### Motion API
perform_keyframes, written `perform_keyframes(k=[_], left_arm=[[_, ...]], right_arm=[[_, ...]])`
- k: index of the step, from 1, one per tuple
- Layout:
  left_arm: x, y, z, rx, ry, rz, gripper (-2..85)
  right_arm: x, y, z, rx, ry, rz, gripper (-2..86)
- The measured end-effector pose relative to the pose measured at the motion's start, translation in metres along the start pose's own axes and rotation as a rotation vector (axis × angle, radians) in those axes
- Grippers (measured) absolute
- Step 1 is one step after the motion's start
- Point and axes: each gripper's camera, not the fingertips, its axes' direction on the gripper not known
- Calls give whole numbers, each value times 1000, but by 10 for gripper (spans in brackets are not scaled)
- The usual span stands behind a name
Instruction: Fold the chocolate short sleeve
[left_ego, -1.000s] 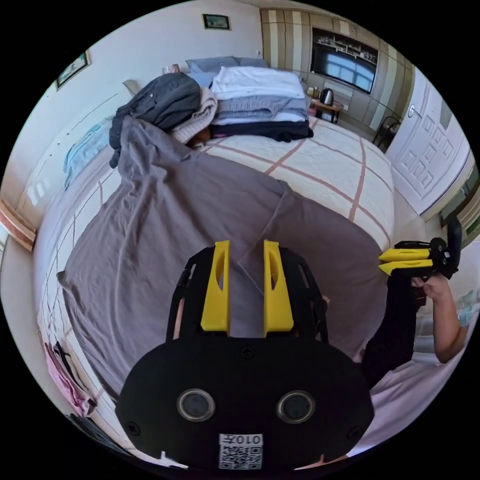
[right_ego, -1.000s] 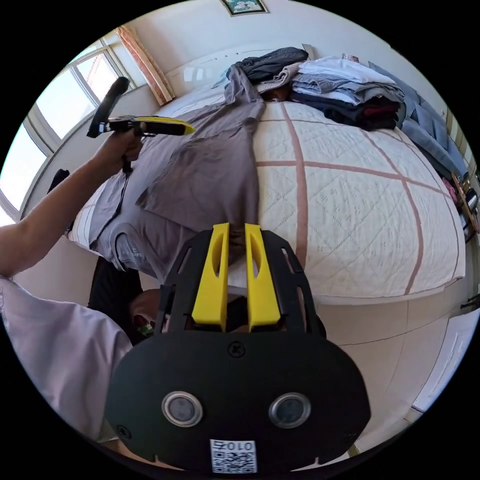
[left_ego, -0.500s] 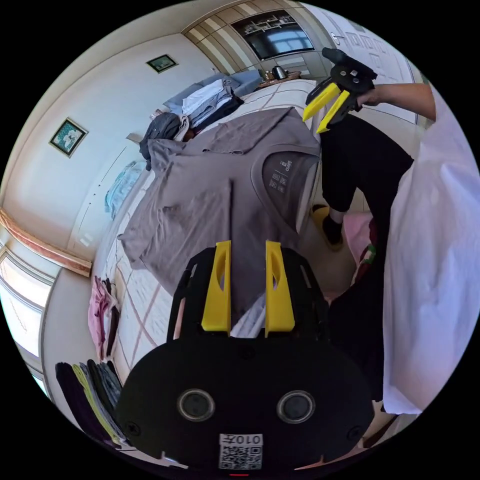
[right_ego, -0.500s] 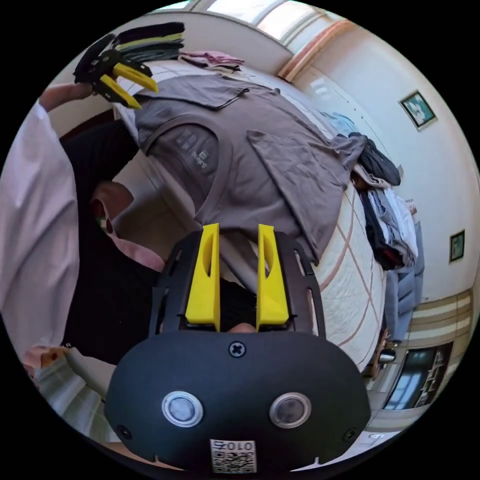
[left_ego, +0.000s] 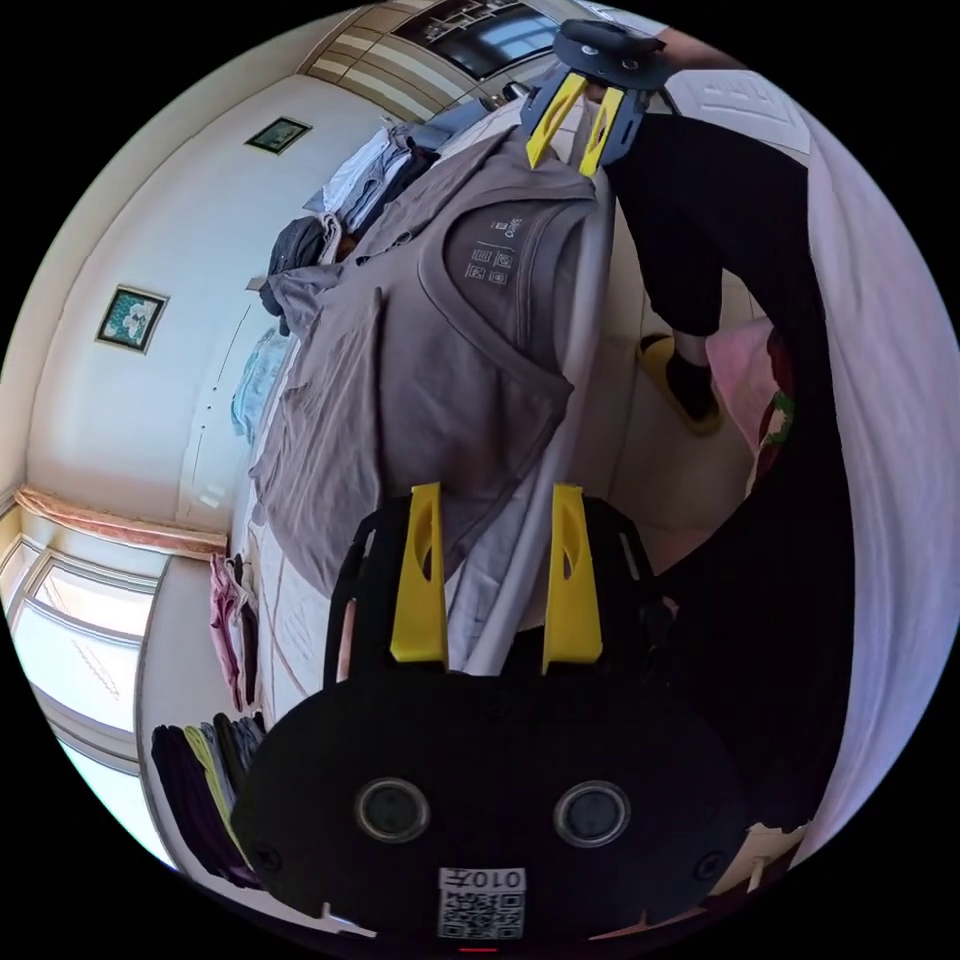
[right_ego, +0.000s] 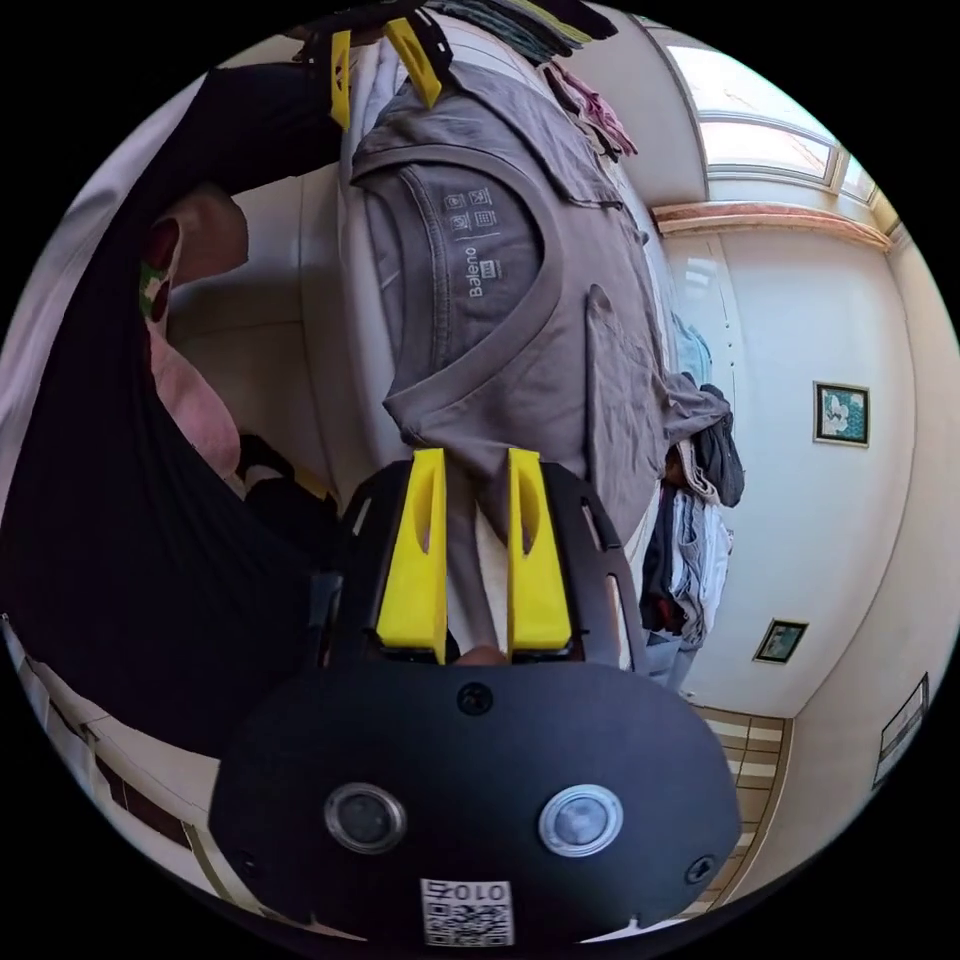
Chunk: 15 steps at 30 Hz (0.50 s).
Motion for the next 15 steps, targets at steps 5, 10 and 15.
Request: perform_keyframes(k=[5, 10, 15], left_arm=[[16, 5, -15, 27, -9, -4, 157], [31, 5, -18, 44, -35, -13, 158], [33, 1, -15, 49, -30, -41, 155]], right_arm=[[46, 16, -19, 94, -141, 151, 40], [108, 42, -15, 174, -367, 341, 37], [156, 65, -5, 212, -423, 455, 37]])
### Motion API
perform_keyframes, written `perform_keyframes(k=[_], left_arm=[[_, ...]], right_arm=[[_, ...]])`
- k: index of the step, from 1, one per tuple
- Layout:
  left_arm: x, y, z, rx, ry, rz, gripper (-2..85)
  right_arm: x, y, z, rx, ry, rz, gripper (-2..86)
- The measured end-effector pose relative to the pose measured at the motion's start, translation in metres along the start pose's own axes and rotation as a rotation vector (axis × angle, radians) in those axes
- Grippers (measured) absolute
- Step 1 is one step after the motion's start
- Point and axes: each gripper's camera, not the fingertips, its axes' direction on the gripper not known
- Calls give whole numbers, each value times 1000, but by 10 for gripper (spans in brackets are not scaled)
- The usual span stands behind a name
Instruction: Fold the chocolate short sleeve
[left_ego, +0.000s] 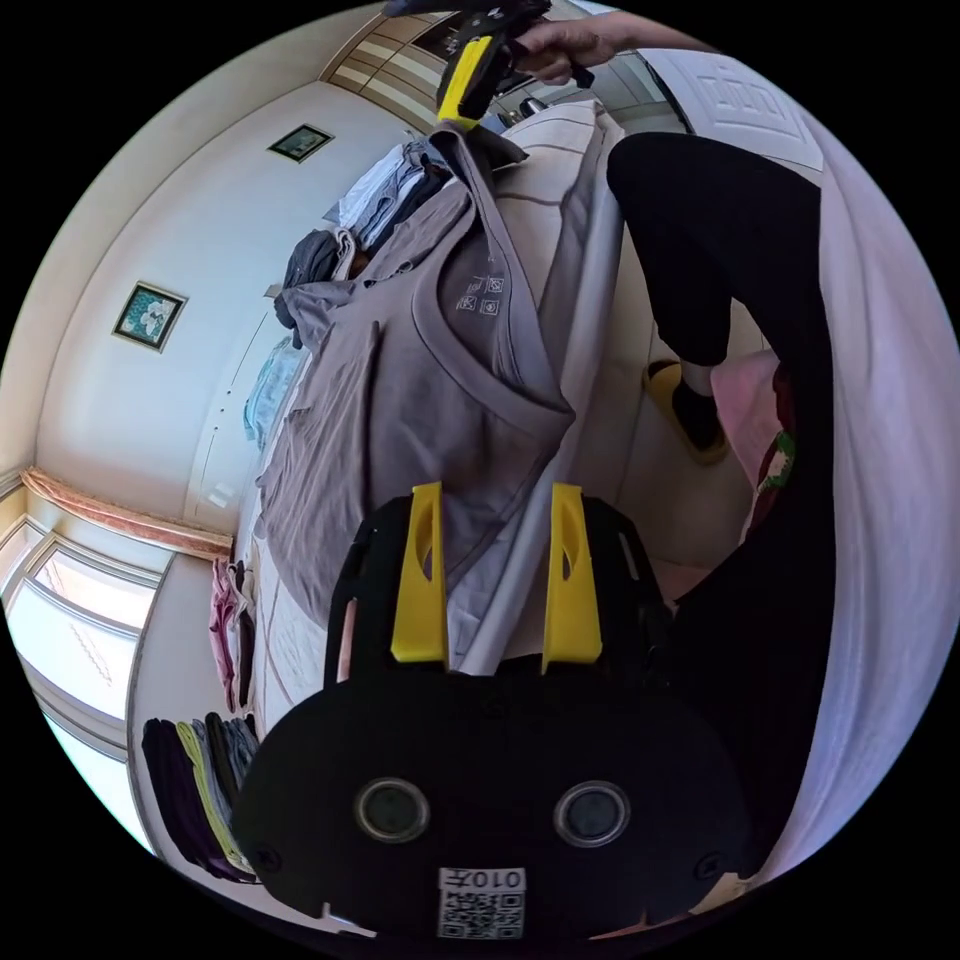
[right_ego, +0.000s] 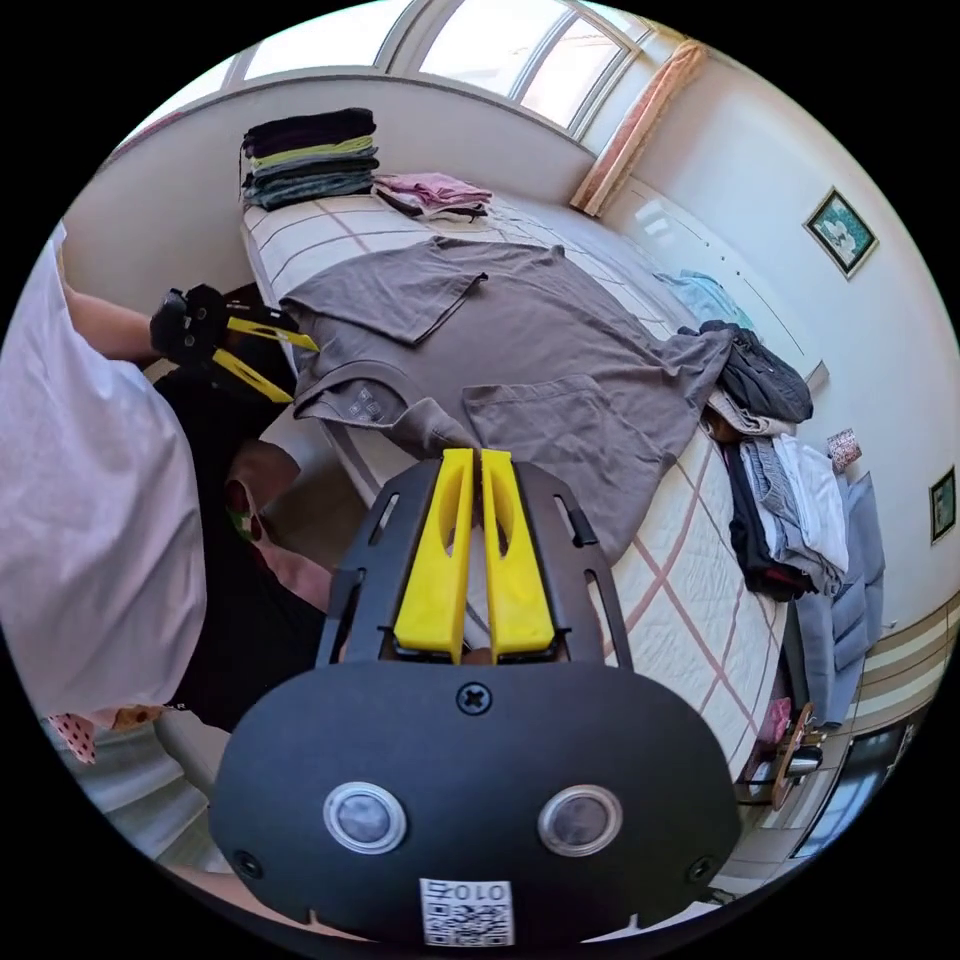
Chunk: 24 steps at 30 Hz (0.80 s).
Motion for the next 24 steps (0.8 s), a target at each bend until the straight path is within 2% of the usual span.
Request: perform_keyframes(k=[9, 15, 24], left_arm=[[-8, 3, -6, -20, -22, -13, 134], [-25, 4, -4, -37, -57, -82, 94], [-81, 19, -33, 36, 70, -122, 16]], right_arm=[[69, 6, 5, 22, -97, 95, 37], [88, 19, 18, -11, -83, 100, 37], [119, 45, 34, -15, -97, 148, 33]])
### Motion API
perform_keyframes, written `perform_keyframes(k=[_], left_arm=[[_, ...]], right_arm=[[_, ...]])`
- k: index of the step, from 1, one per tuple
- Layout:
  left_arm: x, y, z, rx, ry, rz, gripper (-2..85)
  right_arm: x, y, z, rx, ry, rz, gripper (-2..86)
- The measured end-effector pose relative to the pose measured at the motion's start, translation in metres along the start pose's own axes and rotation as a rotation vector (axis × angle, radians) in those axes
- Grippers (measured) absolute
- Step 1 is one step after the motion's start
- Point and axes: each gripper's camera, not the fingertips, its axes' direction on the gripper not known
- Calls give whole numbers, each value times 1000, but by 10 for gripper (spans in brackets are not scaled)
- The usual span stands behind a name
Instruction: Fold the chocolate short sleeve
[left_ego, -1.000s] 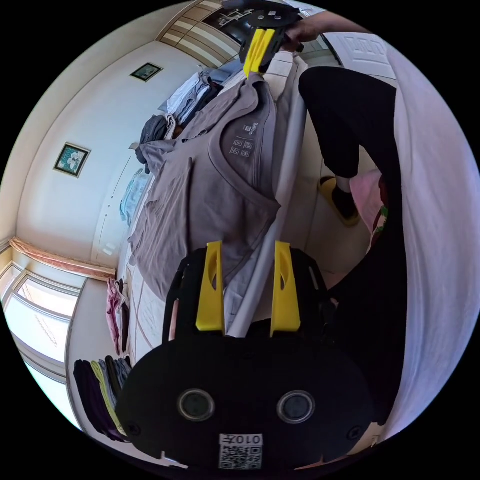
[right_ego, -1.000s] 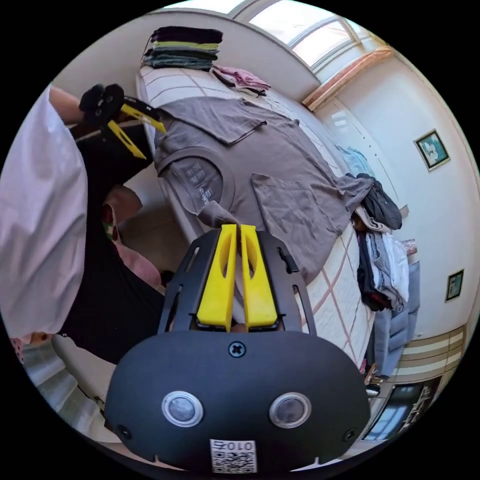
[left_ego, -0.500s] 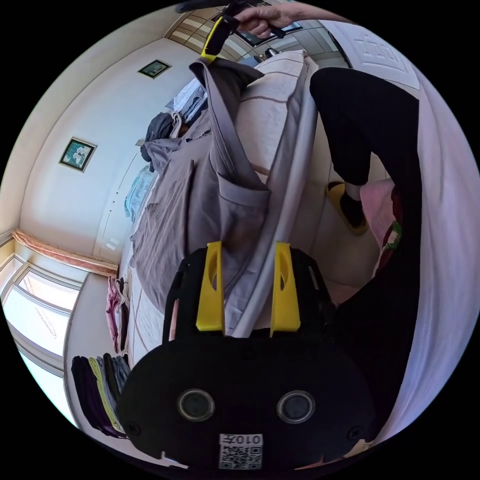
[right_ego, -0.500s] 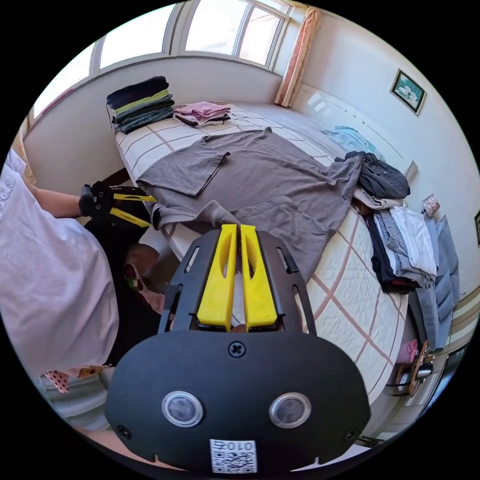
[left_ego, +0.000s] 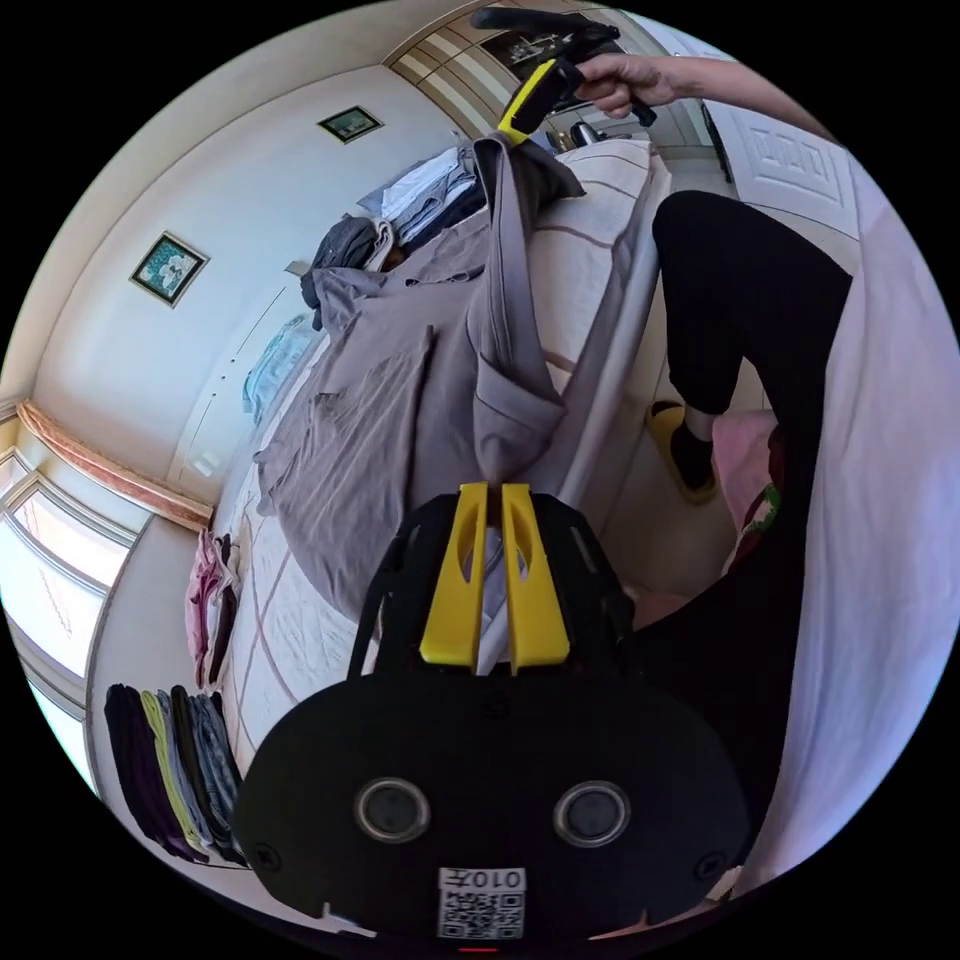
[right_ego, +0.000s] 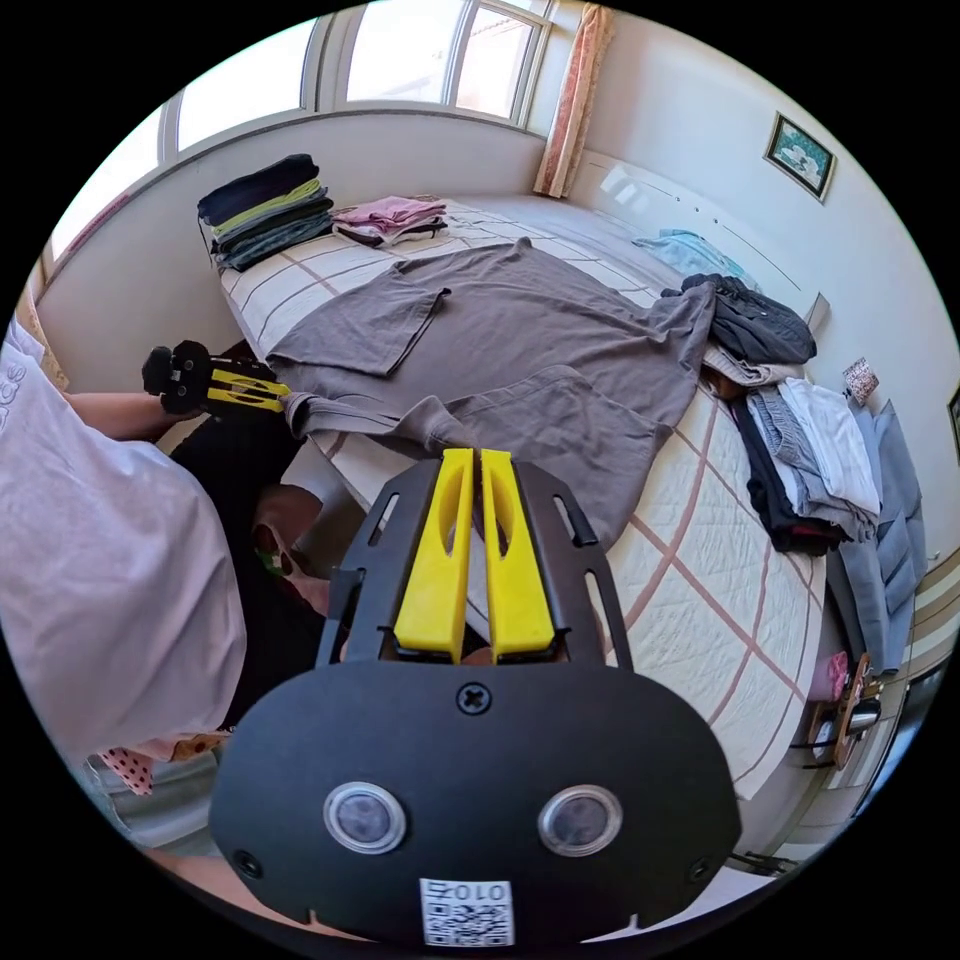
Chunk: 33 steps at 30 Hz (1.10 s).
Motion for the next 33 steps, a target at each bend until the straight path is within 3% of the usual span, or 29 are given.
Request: perform_keyframes(k=[7, 14, 18, 25, 33], left_arm=[[-83, 2, -41, 42, 189, -34, 1], [-173, -31, -87, 43, 318, 165, -1], [-189, -47, -102, -18, 373, 290, -1], [-194, -53, -96, -109, 646, 389, -1], [-303, -103, -70, -165, 733, 443, 0]], right_arm=[[7, 19, 3, -13, -36, -95, 18], [25, 37, -24, 36, -92, -179, 12], [23, 40, -24, -37, -153, -254, 12], [24, 54, 21, -185, -327, -272, 12], [97, -34, 21, -201, -253, -363, 13]])
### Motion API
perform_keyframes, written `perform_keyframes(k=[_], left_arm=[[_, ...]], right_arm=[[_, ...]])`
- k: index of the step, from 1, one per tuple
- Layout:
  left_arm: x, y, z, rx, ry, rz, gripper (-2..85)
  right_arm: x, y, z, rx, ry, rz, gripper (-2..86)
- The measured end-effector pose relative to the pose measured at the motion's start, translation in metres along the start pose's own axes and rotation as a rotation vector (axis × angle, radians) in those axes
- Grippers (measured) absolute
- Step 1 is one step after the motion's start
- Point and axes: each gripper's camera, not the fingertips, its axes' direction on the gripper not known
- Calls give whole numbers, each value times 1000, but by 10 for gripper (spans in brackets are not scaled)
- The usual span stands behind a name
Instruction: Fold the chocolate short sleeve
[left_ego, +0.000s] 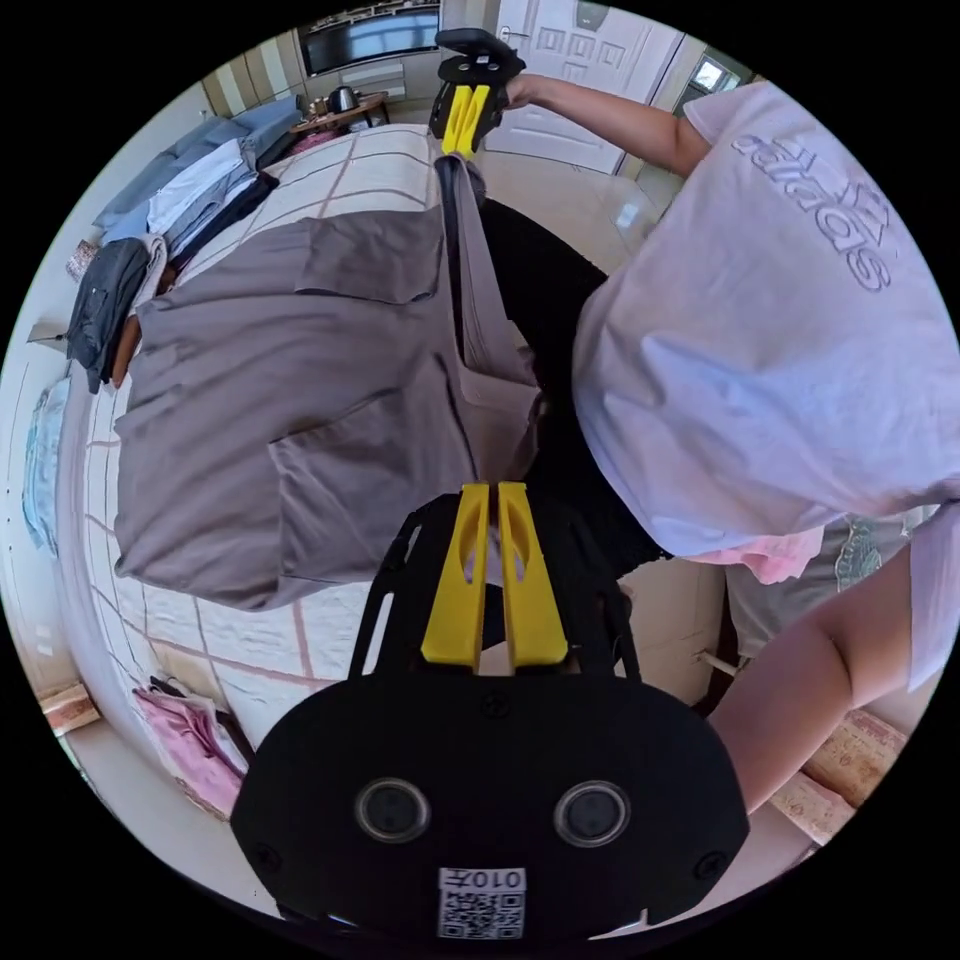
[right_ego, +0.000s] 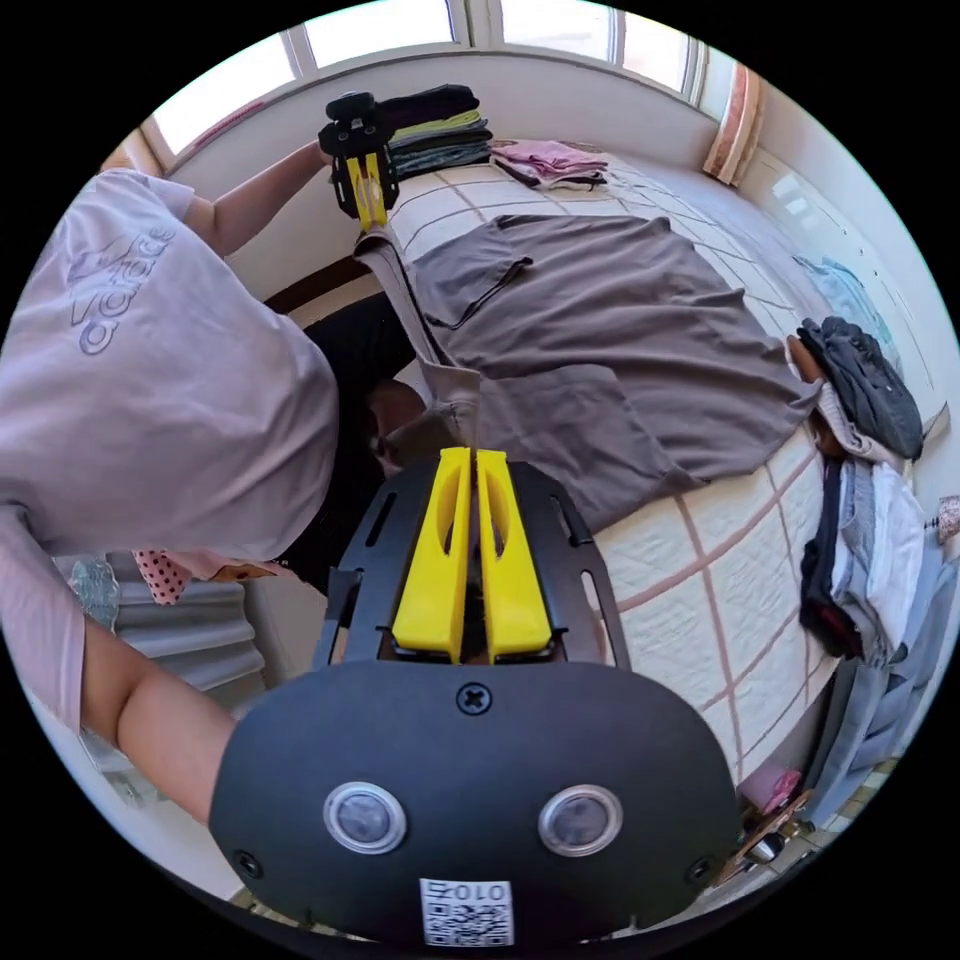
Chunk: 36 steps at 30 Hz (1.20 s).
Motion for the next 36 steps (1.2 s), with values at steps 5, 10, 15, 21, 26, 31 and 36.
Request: perform_keyframes(k=[5, 10, 15, 21, 26, 31, 36], left_arm=[[-145, 10, -75, -24, 21, -81, 0], [-258, 16, -63, -52, 86, -217, 1], [-307, 30, -31, -55, 169, -317, 6], [-304, 70, -16, 43, 82, -535, 56], [-225, 167, -61, 482, -93, -864, 106], [-88, 214, -54, 507, -228, -991, 127], [-18, 219, -19, 418, -280, -957, 135]], right_arm=[[104, -54, -23, -2, 47, 35, 13], [198, -92, 43, -123, -5, 157, 14], [243, -81, 108, -126, -98, 248, 18], [244, -27, 97, 123, 87, 484, 41], [166, 56, 48, 443, 208, 617, 68], [68, 123, 96, 395, 175, 618, 94], [20, 149, 161, 292, 92, 652, 108]])
